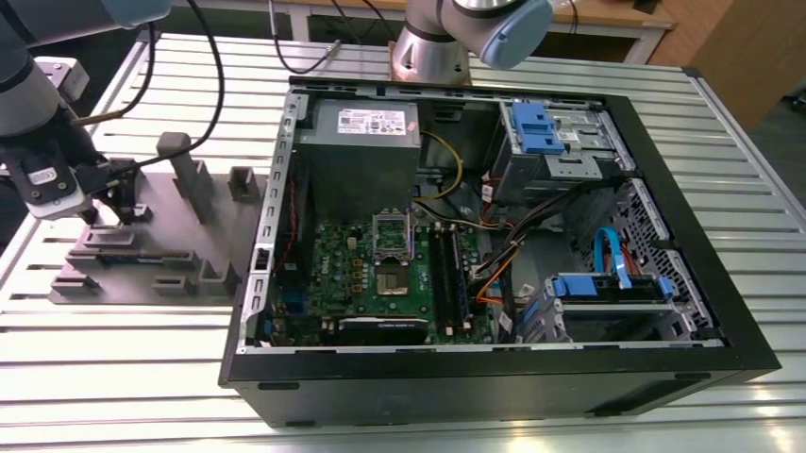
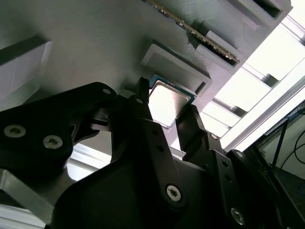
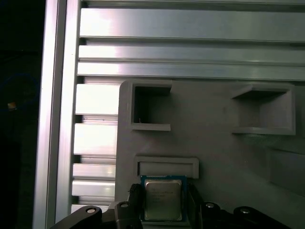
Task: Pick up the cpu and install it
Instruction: 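Pick up the cpu and move it towards the insertion slot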
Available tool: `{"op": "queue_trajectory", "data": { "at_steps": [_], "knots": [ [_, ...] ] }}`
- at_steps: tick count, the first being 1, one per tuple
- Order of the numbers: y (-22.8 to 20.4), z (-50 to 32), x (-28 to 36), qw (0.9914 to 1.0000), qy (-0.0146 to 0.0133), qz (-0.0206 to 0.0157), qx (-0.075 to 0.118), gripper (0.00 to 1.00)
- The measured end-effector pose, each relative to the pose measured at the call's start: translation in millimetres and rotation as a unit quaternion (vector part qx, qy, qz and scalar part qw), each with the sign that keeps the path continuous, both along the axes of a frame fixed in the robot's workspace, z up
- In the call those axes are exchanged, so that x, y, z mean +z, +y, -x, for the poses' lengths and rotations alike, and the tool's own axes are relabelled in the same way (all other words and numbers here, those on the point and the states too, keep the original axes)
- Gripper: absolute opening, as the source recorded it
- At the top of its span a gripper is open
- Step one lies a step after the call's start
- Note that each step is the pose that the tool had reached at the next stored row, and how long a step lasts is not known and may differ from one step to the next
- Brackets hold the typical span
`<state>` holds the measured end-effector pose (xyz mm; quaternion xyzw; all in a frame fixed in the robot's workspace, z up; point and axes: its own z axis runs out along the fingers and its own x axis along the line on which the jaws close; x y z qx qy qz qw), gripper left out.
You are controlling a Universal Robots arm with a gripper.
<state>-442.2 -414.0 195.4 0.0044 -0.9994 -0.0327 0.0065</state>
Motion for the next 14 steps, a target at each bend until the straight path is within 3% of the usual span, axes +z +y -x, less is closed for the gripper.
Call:
{"op": "queue_trajectory", "data": {
  "at_steps": [5, 7, 14],
  "knots": [
    [0.0, 0.0, 2.8, 1.0, 0.0, 0.0, 0.0, 0.47],
    [0.0, 0.0, 11.2, 1.0, 0.0, 0.0, 0.0, 0.47],
    [0.0, 0.0, 13.3, 1.0, 0.0001, 0.0001, 0.0, 0.47]
  ]
}}
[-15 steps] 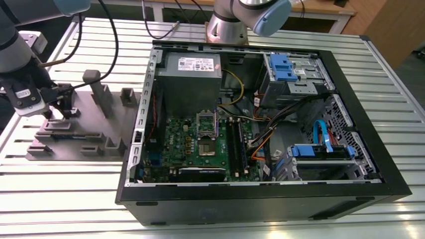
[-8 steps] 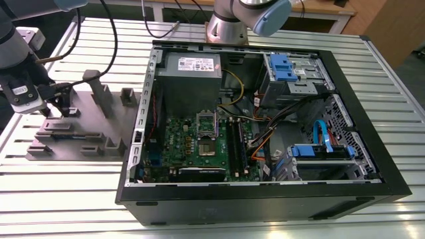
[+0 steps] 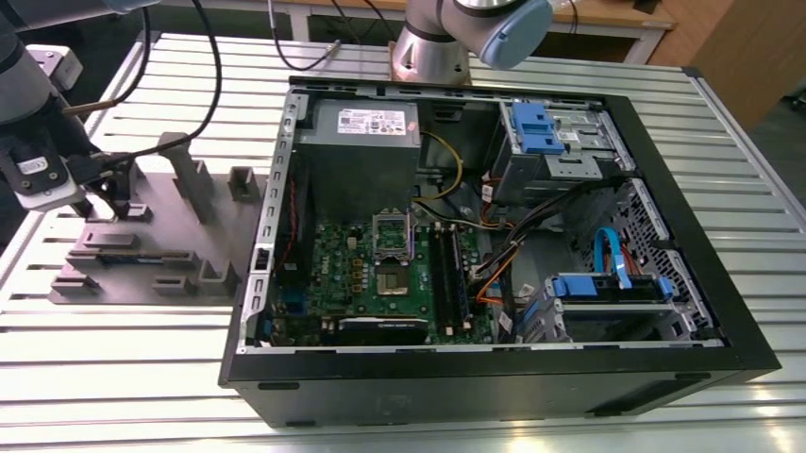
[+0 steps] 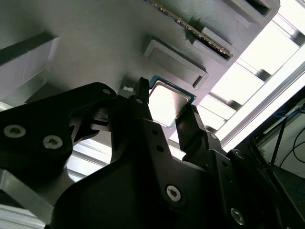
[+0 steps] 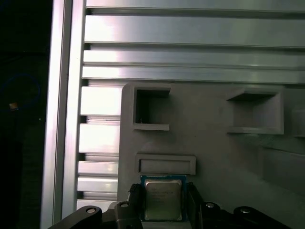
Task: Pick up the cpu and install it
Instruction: 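Pick up the cpu and move it towards the insertion slot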
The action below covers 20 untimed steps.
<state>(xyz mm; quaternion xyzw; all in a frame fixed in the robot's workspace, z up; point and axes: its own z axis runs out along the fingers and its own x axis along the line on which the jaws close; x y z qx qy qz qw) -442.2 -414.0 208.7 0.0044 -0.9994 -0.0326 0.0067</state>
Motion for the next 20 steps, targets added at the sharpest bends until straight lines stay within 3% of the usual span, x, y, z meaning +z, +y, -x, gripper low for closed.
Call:
{"op": "queue_trajectory", "data": {
  "at_steps": [20],
  "knots": [
    [0.1, 0.5, 4.0, 1.0, -0.0002, 0.0003, 0.0, 0.47]
  ]
}}
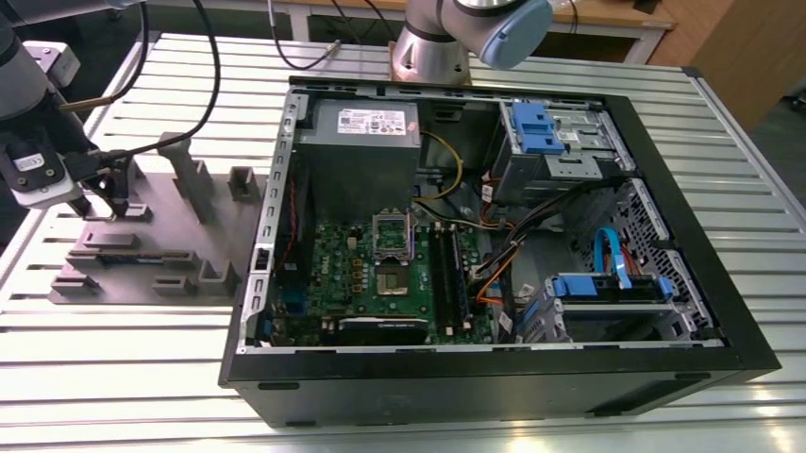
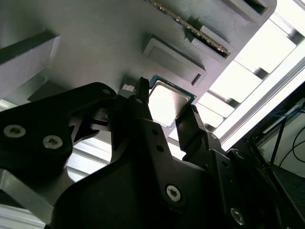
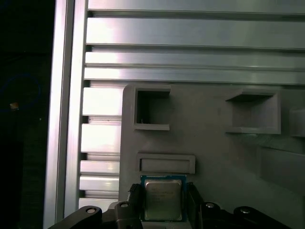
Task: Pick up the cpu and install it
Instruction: 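Pick up the cpu and move it towards the insertion slot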
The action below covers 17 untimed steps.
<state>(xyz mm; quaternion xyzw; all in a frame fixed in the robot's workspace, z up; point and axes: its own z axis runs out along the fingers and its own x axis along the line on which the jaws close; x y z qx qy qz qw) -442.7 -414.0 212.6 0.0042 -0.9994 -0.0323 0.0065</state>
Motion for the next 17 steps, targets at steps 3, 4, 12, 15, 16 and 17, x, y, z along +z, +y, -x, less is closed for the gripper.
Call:
{"op": "queue_trajectory", "data": {
  "at_steps": [3, 4, 12, 15, 16, 17],
  "knots": [
    [0.0, 0.0, 0.8, 1.0, 0.0, 0.0, 0.0, 0.47],
    [-0.1, 0.0, 1.1, 1.0, 0.0001, 0.0, 0.0, 0.47],
    [-0.1, 0.0, 4.4, 1.0, 0.0001, 0.0004, 0.0, 0.47],
    [-0.1, 0.0, 6.9, 1.0, 0.0001, 0.0005, 0.0, 0.47],
    [0.0, 0.0, 7.1, 1.0, 0.0, 0.0004, 0.0, 0.47],
    [0.0, 0.0, 7.1, 1.0, 0.0, 0.0004, 0.0, 0.47]
  ]
}}
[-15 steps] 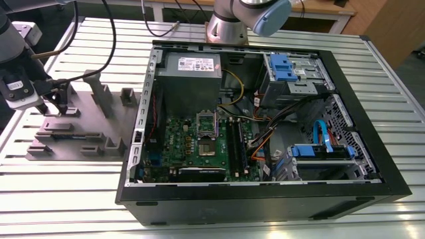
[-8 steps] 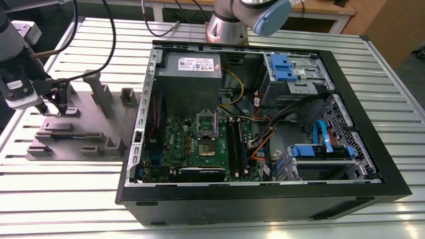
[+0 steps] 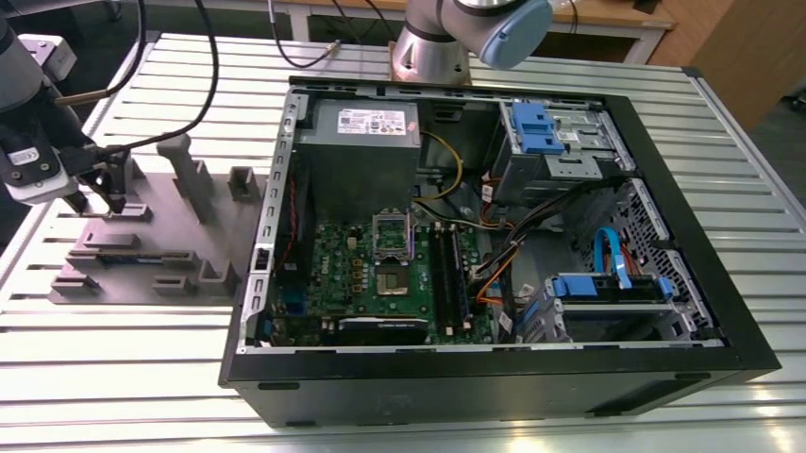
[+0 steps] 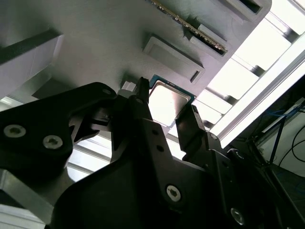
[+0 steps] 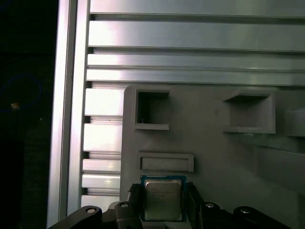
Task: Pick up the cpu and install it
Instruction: 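Pick up the cpu and move it towards the insertion slot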
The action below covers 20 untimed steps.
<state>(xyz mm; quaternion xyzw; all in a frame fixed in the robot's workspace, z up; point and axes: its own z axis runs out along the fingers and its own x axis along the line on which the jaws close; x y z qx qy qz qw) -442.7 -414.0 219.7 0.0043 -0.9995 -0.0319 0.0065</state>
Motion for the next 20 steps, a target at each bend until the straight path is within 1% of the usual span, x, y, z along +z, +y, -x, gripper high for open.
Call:
{"op": "queue_trajectory", "data": {
  "at_steps": [1, 3, 13, 20],
  "knots": [
    [0.0, 0.0, 0.0, 1.0, 0.0, 0.0, 0.0, 0.47],
    [0.0, 0.0, 2.6, 1.0, 0.0001, 0.0001, 0.0, 0.47],
    [0.0, 0.0, 4.4, 1.0, 0.0001, 0.0001, 0.0, 0.47],
    [-0.1, 0.0, 6.8, 1.0, 0.0001, 0.0003, 0.0, 0.47]
  ]
}}
